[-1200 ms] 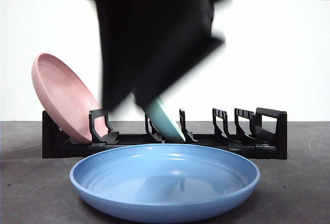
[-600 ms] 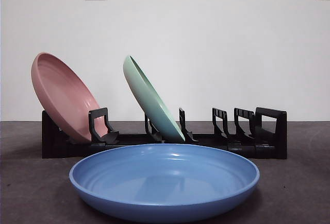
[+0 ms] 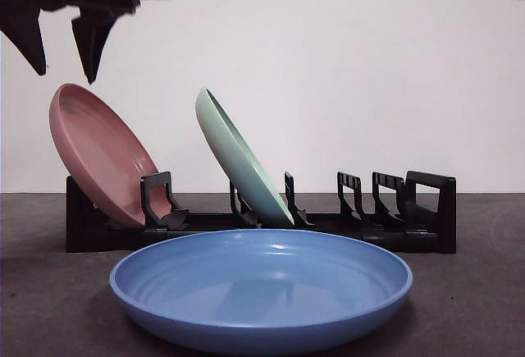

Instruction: Place the plate

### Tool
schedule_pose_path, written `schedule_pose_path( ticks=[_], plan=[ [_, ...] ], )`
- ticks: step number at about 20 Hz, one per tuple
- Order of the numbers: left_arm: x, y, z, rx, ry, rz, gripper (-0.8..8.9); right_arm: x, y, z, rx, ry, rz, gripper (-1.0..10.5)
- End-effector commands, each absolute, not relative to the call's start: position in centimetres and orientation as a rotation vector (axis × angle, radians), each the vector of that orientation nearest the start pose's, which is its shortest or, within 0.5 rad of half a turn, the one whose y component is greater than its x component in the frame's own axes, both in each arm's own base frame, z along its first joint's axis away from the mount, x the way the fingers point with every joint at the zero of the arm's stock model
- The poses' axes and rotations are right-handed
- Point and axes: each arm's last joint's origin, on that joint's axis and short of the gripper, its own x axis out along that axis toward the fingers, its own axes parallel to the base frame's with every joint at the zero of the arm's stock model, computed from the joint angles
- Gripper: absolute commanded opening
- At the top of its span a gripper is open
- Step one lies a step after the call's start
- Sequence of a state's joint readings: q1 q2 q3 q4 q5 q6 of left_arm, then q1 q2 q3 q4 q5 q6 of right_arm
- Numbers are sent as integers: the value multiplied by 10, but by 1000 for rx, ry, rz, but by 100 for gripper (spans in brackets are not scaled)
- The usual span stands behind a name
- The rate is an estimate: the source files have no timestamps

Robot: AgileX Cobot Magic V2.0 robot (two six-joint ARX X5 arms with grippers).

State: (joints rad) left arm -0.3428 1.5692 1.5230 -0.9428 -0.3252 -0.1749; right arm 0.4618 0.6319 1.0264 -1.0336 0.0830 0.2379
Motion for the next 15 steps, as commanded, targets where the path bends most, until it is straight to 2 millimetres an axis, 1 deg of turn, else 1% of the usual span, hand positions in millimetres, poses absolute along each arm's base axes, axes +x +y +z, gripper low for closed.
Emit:
schedule_pose_path(
  ticks=[1, 3, 4, 6, 7, 9, 11, 12, 14, 15],
  plan=[
    [314, -103, 336, 176, 911, 71, 312, 78, 36, 355, 66, 647, 286, 232],
    [316, -103, 335, 175, 910, 72, 299, 78, 36, 354, 63, 656, 285, 232],
    [316, -103, 335, 173, 906, 72, 251, 78, 36, 353, 61, 662, 284, 232],
    [317, -103, 335, 169, 898, 72, 110, 77, 36, 353, 58, 671, 282, 232],
    [317, -103, 335, 169, 898, 72, 71, 77, 36, 353, 58, 672, 282, 232],
    [318, -104, 334, 171, 903, 72, 62, 77, 36, 352, 60, 676, 281, 232],
    [319, -103, 330, 179, 926, 76, 103, 77, 36, 352, 60, 676, 281, 232],
    [321, -103, 327, 184, 941, 79, 103, 77, 36, 352, 59, 676, 280, 232],
    [323, -104, 322, 190, 957, 80, 80, 77, 36, 352, 59, 676, 281, 232],
    [324, -104, 321, 190, 958, 80, 39, 77, 36, 352, 59, 678, 280, 232]
  ],
)
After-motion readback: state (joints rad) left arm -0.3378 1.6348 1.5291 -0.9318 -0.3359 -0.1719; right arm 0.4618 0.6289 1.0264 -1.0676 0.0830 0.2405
